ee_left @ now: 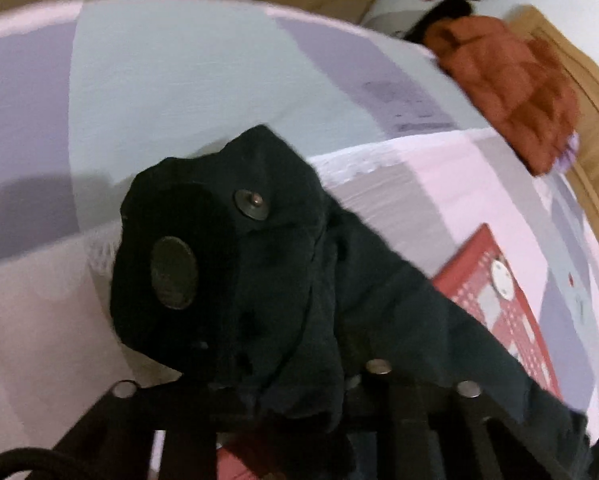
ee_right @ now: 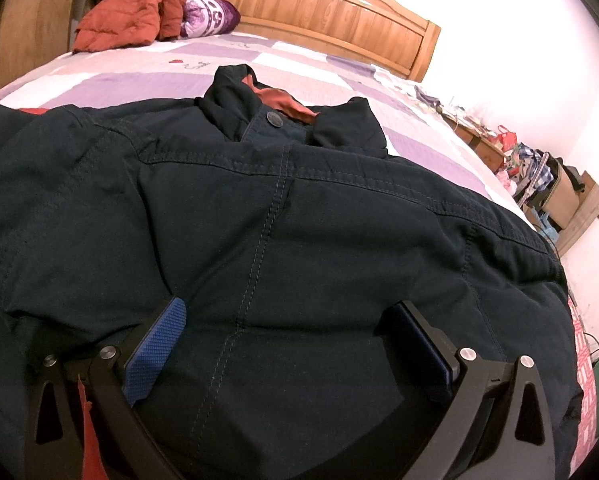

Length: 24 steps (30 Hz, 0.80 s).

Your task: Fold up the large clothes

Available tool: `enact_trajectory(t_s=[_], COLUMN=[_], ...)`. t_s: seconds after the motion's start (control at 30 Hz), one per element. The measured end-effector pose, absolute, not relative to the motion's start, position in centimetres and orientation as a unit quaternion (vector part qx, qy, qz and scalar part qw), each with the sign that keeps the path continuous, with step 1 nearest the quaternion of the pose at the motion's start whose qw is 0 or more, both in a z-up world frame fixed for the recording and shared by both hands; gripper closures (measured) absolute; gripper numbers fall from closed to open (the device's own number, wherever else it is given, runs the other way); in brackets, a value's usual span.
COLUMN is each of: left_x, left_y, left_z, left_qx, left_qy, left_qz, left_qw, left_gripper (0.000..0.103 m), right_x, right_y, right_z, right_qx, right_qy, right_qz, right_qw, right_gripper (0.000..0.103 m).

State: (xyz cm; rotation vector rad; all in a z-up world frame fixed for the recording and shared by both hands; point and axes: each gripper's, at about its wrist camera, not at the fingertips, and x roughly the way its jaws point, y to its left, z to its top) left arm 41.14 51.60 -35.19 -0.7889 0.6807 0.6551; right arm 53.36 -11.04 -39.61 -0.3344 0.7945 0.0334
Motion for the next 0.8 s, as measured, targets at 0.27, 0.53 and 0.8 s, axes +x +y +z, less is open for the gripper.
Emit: enact_trajectory(t_s=[0.27, 0.53, 0.8], left_x=[41.0, 41.8, 42.7], left_y=[47.6, 44.3, 40.4], left_z=[-26.1, -17.9, -12.7], left_qx=[-0.249, -0.205, -0.162], left_qy=[0.284, 0.244, 0.233], left_qz=[0.272, 0.21, 0.146], left_qw=[0.885, 0.924, 0.948], left_gripper=[0.091, 0.091, 0.091], right_x=[53.4, 52.3, 51.2], right_y=[-11.1, -8.1, 7.5], right_z=[-39.6, -37.6, -35.6], right_qx=[-0.161, -0.227, -0.172], right_qy=[0.386, 0.348, 0.389], right_qz=[0.016, -0.033, 0.145], right_qw=[0.908, 0.909, 0.893], right_gripper=[0.0, 0.004, 0.006])
